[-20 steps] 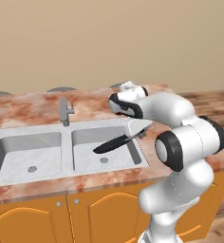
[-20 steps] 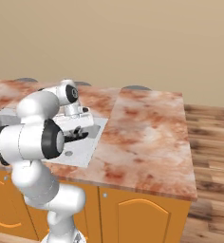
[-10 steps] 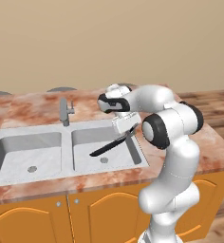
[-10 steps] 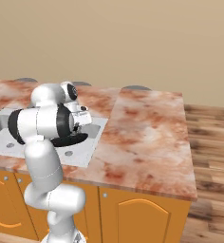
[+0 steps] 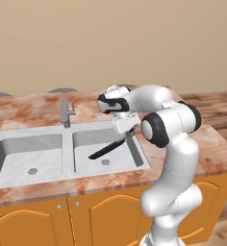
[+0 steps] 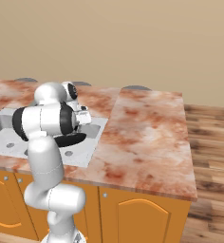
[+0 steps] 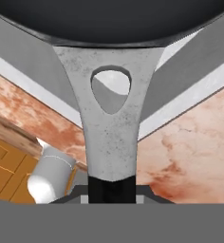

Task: Move the pot and pan from the stove into the sink.

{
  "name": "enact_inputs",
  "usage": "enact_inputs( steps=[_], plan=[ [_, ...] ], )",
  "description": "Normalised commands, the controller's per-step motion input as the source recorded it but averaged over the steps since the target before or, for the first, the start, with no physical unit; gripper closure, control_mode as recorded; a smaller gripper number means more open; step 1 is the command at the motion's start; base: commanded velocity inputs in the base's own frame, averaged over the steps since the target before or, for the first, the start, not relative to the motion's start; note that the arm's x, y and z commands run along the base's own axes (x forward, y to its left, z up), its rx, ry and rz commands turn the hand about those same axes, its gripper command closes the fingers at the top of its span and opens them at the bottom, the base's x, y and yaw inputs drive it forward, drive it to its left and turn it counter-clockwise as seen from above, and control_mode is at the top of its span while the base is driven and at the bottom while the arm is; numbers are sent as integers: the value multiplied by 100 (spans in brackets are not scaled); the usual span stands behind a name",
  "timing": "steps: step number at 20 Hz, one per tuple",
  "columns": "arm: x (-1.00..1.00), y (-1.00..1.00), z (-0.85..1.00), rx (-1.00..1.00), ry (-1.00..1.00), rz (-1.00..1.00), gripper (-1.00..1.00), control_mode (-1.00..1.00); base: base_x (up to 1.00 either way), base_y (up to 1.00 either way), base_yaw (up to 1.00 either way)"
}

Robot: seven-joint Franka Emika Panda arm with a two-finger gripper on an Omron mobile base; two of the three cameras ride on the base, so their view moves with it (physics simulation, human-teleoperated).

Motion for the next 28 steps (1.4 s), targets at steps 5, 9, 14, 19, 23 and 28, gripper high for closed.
enact_inputs(
  steps=[5, 9, 14, 19, 23, 28],
  plan=[
    [-6, 0, -7, 10, -9, 11, 100, -100, 0, 0, 0],
    [-10, 0, -2, 9, -13, 10, 100, -100, 0, 0, 0],
    [2, 0, -15, 8, -9, 9, 100, -100, 0, 0, 0],
    [10, 0, -24, 6, -11, 8, 100, -100, 0, 0, 0],
    [23, 0, -34, 6, -9, 8, 100, -100, 0, 0, 0],
    [43, 0, -37, 3, -8, 7, 100, -100, 0, 0, 0]
  ],
)
